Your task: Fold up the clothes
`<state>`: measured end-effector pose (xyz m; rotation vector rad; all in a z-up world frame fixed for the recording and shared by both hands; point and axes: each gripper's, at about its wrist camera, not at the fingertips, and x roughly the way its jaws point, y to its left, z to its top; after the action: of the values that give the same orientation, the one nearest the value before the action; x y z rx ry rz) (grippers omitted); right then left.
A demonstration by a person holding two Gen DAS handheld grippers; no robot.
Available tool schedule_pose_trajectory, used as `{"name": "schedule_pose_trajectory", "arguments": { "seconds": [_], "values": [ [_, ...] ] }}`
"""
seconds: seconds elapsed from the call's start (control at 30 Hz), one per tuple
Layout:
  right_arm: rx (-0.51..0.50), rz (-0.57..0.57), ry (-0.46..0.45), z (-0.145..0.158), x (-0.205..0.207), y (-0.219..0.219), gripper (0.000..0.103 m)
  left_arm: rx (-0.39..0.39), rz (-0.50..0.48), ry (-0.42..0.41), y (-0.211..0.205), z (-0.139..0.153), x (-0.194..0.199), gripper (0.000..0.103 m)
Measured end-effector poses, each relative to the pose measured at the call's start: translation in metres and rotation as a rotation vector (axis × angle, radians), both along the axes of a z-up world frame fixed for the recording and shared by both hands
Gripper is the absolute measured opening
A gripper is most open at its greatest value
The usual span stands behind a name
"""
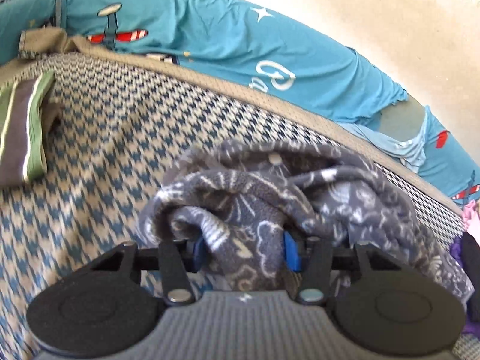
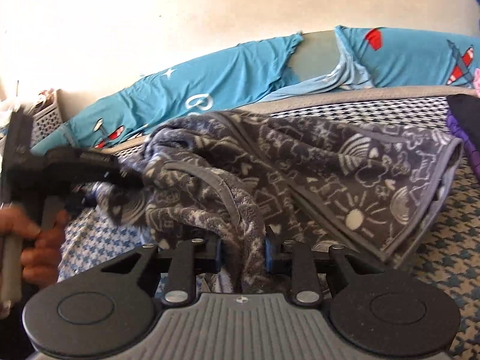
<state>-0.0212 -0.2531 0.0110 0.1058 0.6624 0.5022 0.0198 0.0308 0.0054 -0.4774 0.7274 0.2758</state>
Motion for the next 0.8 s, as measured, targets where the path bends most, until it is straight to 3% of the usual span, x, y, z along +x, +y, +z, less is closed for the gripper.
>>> {"name": "schedule_pose_trajectory", "arguments": {
  "seconds": [0.23,0.53,0.8],
  "values": [
    [0.000,0.075,0.008,-0.001,0.002,0.007,0.025,0.034,0.019,0.012,0.011,0.006,0.015,0.047],
    [-0.094,0.107,0.012,-0.012,0.005,0.017,0.026,0.021,-0.006,0.037,0.021,-0.003,0.022,0.050],
    [-0.160,0.140,0.009,-0.025,0.006,0.029,0.026,-0.052,0.023,0.022,0.032,-0.012,0.014,0.067]
  ]
}}
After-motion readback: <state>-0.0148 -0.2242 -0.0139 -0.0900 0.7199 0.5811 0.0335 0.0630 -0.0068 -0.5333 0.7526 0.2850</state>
